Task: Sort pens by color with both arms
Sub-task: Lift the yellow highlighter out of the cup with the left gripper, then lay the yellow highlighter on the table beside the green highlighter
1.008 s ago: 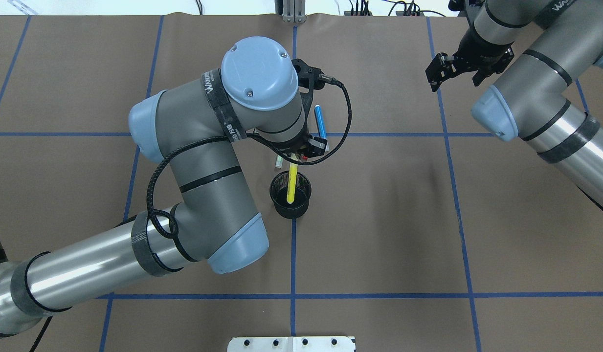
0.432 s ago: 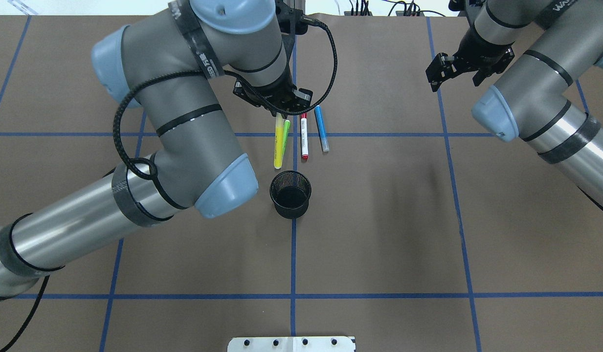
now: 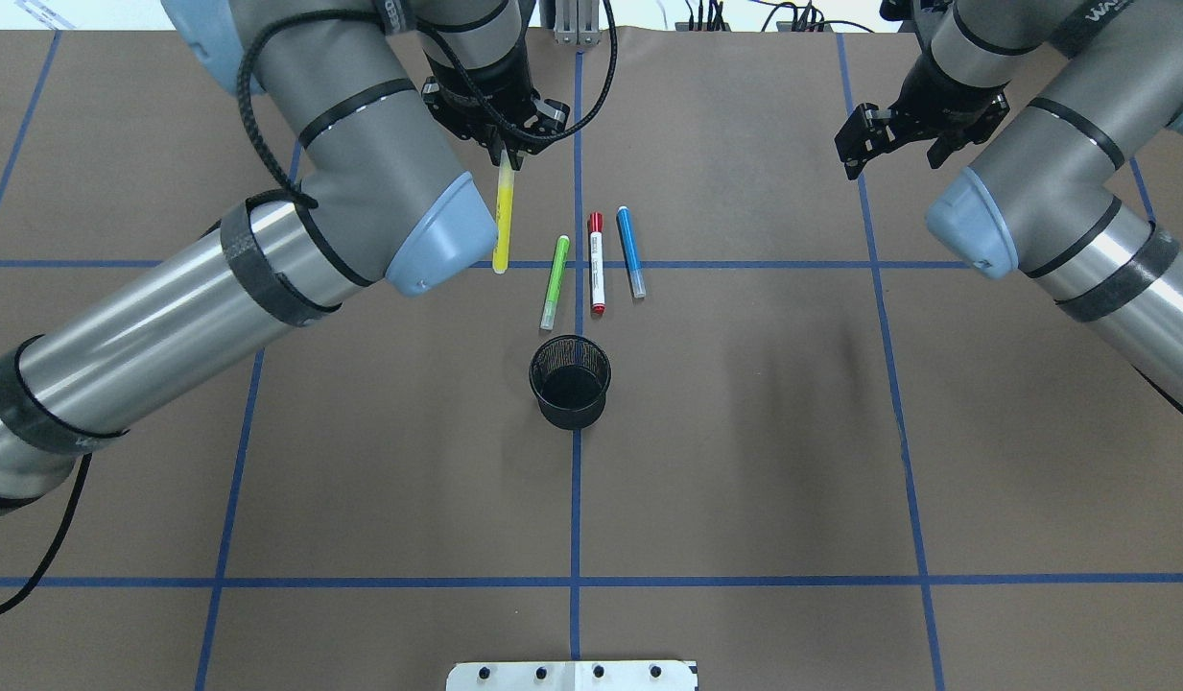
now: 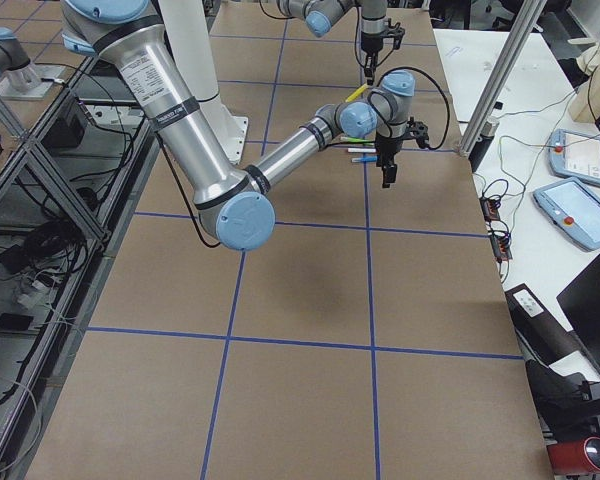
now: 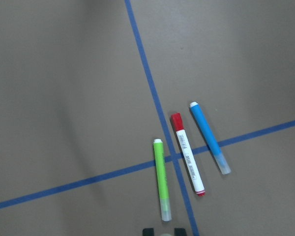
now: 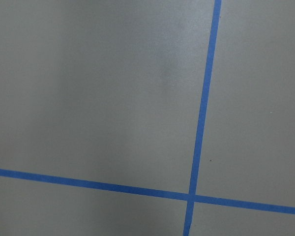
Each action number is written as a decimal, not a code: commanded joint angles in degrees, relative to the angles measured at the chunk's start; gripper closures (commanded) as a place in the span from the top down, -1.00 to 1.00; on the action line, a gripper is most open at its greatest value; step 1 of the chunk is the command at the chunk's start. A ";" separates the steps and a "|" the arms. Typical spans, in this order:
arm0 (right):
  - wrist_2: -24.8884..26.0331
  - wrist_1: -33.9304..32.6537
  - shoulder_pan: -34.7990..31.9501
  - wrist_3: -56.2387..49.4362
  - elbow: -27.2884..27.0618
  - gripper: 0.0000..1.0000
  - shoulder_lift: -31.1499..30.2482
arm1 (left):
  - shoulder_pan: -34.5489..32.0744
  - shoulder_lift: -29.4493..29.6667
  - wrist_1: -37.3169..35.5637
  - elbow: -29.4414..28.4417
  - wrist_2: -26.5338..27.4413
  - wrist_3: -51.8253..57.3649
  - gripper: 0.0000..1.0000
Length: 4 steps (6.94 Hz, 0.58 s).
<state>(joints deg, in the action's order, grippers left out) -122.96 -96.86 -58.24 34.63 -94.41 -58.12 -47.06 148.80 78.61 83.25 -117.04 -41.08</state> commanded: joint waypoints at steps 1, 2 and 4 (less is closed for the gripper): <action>0.00 0.00 0.24 0.00 -0.15 0.98 -0.06 | -1.80 1.05 3.53 -8.85 -1.34 2.32 -0.93; 0.09 0.09 0.24 0.00 -0.16 0.98 -0.06 | -1.98 1.14 7.04 -12.63 -3.17 1.63 -0.93; 0.27 0.09 0.50 0.00 -0.16 0.98 -0.06 | -1.80 3.85 7.87 -19.75 -6.26 -1.80 -0.93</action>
<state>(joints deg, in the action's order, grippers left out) -122.76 -96.78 -57.87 34.63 -94.57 -58.18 -48.91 151.15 85.68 67.91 -121.64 -41.28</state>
